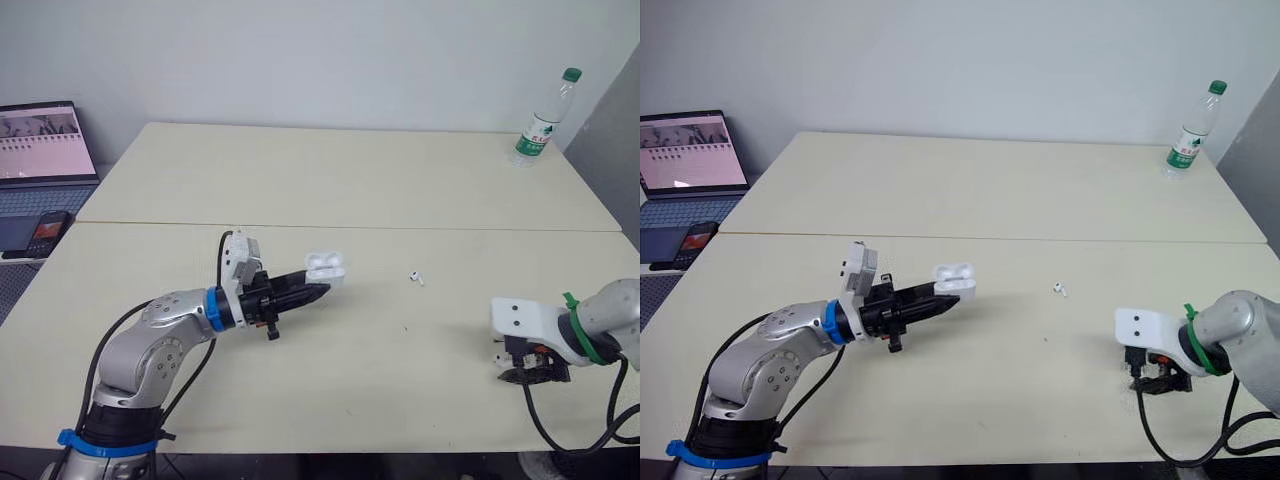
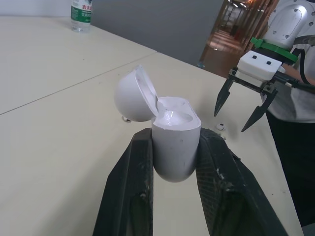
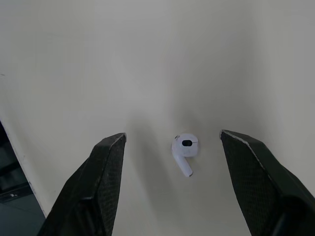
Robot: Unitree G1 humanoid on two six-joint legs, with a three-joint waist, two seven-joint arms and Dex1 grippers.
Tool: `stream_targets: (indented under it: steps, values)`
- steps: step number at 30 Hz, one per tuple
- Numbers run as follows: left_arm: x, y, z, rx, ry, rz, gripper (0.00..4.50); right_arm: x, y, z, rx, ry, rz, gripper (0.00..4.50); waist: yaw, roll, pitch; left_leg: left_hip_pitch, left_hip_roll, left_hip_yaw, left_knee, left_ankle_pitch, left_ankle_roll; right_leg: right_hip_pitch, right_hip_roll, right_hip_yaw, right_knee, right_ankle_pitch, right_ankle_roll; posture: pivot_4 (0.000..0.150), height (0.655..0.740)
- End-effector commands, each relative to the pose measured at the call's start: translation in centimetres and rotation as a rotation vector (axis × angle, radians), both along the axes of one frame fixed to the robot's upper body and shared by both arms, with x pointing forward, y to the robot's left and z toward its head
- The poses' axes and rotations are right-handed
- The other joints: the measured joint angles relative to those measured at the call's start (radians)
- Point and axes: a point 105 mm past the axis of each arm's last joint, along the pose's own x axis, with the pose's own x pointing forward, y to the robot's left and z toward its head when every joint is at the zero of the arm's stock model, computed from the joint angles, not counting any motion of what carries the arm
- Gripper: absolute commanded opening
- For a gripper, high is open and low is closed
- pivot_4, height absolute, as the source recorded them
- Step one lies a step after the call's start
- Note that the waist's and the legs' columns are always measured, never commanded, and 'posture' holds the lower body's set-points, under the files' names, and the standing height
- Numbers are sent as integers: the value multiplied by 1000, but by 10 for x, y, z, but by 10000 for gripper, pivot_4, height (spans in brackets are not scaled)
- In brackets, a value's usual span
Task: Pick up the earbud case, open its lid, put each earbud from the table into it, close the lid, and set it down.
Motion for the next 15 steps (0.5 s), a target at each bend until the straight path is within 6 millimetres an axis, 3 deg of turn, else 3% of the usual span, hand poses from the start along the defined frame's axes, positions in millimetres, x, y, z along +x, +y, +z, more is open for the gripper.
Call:
stream_targets:
  steps: [1, 15]
  values:
    - [-4, -3, 7, -7, -46, -14, 8240, 7, -6, -1, -61, -43, -89, 31600, 0, 0, 0, 0, 0, 0, 0, 0, 0, 0, 0, 0, 0, 0, 0, 1500, 7362]
    - [-3, 0, 8, -9, -45, -6, 8240, 9, 1, -9, -67, -20, -134, 31600, -1, 0, 0, -1, 0, 1, 0, 0, 0, -2, 0, -1, 0, 0, 0, 1500, 7362]
